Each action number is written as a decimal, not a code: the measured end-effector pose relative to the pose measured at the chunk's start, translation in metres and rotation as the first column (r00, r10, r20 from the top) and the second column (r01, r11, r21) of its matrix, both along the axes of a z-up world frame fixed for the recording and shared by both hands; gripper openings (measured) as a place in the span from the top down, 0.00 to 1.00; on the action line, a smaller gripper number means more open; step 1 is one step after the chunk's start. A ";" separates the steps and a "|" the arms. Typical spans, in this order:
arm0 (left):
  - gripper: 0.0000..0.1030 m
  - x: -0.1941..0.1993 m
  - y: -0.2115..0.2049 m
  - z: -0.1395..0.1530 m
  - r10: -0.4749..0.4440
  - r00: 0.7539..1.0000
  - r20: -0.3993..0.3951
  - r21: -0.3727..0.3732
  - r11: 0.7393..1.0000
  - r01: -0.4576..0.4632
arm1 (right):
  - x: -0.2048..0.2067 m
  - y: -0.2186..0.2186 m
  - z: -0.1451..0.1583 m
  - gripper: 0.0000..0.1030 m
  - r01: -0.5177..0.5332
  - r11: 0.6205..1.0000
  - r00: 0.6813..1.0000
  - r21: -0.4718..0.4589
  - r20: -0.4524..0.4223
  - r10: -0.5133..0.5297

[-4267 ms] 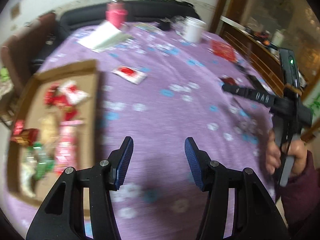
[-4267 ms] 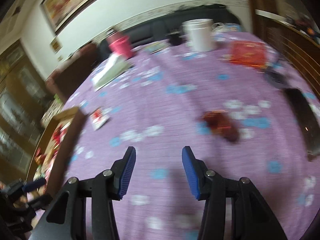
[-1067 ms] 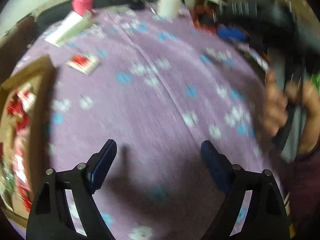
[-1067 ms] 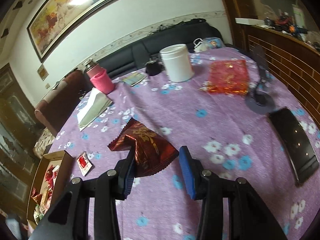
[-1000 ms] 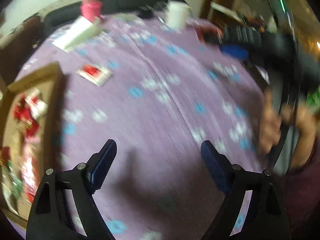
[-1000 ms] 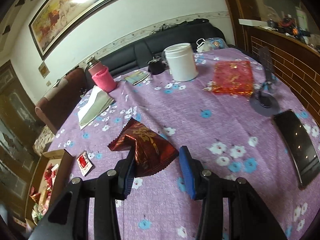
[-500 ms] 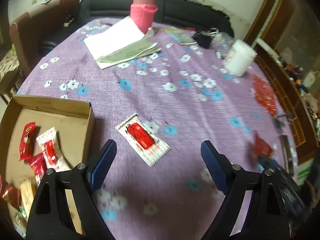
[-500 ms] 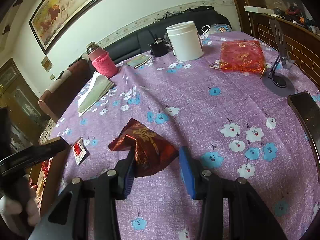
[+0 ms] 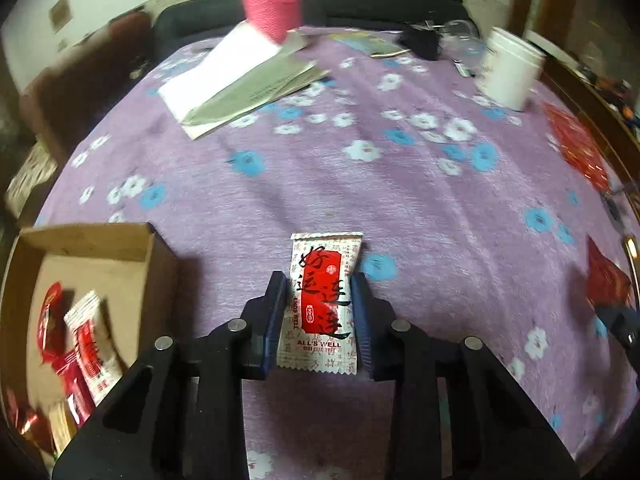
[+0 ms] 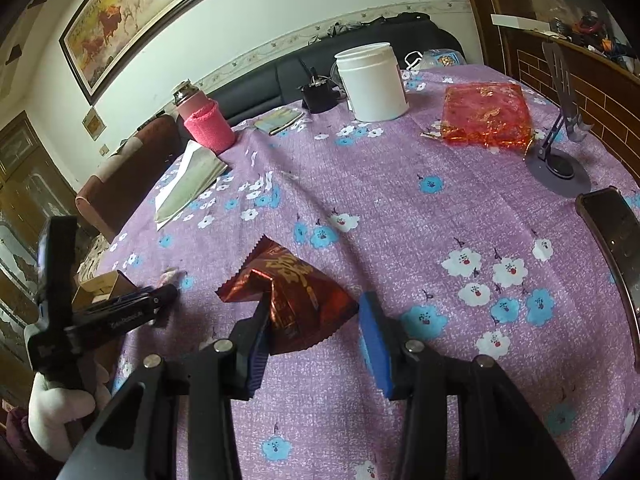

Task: Organize snacks
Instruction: 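Carry both snacks over the box and open both grippers to drop them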

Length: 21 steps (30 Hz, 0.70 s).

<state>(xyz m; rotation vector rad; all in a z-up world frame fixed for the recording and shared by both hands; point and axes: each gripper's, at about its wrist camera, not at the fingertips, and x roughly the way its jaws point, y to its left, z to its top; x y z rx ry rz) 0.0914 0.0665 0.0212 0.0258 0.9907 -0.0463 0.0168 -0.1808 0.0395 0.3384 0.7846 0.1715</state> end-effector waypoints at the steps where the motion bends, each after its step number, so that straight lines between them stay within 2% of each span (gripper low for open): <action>1: 0.70 -0.002 0.000 0.000 -0.003 1.000 0.006 -0.012 1.000 0.003 | 0.000 0.000 0.000 0.55 0.001 1.000 1.000 -0.001 -0.001 -0.001; 11: 0.70 -0.039 0.008 0.017 -0.033 0.999 0.021 -0.195 0.980 0.037 | -0.002 -0.008 0.002 0.56 0.009 1.000 1.000 0.019 0.001 -0.009; 16: 0.70 -0.065 0.000 0.028 -0.061 0.997 0.040 -0.220 0.973 0.069 | -0.004 -0.008 0.002 0.56 0.003 1.000 1.000 0.015 0.006 -0.004; 21: 0.70 -0.086 -0.003 0.027 -0.066 0.997 0.033 -0.261 0.963 0.072 | -0.009 -0.002 0.002 0.56 -0.009 1.000 1.000 -0.007 0.017 0.009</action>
